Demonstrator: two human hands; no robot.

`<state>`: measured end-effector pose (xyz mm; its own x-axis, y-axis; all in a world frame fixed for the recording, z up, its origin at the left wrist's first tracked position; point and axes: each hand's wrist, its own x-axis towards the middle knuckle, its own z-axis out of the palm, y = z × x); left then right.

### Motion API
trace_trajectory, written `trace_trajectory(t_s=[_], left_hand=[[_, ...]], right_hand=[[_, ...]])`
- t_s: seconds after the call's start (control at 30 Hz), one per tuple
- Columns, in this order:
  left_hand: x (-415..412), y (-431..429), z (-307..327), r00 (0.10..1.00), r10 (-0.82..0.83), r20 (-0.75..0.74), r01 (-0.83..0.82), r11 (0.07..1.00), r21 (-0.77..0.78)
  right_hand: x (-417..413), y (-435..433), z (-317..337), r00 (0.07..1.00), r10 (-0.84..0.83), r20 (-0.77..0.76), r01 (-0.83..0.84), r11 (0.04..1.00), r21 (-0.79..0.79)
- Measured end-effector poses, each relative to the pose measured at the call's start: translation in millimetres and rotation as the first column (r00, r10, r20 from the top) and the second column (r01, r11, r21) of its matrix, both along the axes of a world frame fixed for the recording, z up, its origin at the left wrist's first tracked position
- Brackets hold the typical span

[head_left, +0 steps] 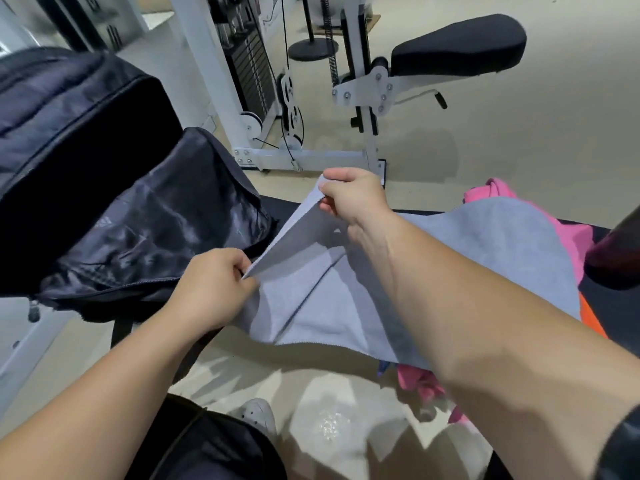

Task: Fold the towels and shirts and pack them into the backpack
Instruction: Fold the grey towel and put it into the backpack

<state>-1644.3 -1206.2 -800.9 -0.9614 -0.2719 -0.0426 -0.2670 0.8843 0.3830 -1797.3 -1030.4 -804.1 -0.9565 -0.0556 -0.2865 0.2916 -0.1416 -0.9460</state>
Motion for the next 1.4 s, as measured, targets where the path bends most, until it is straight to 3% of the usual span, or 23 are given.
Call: trace_trajectory(t_s=[0.23,0.4,0.63,0.77,0.97,1.27,1.4], left_hand=[[4,-1,27,0.974,0.038,-0.223,-0.035,0.999,0.016],[0,28,23,0.986,0.034,-0.16,-0.011,0.989,0.144],[-15,106,4,0.991,-0.136,0.016,0.116,0.892,0.437],[-24,155,-10,0.964,-0.261,0.057,0.207,0.865,0.458],[-23,207,-30,0.885,-0.418,0.205,0.243,0.791,0.561],[-23,245,-11,0.906,-0.414,0.094,0.241,0.683,0.689],[-26,277,-13,0.899,-0.435,0.058,0.258,0.631,0.732]], right_hand=[[-8,-31,12,0.982,0.179,-0.056,-0.183,0.979,-0.084],[-18,-6,16,0.957,0.281,-0.064,-0.277,0.959,0.066],[-21,78,12,0.975,0.221,-0.028,-0.206,0.94,0.272],[-18,126,10,0.983,0.179,-0.034,-0.148,0.891,0.43],[-9,173,-2,0.996,0.081,-0.029,-0.055,0.857,0.512],[-13,211,14,0.987,0.11,-0.12,-0.039,0.875,0.482],[-12,239,31,0.982,0.1,-0.158,0.004,0.833,0.553]])
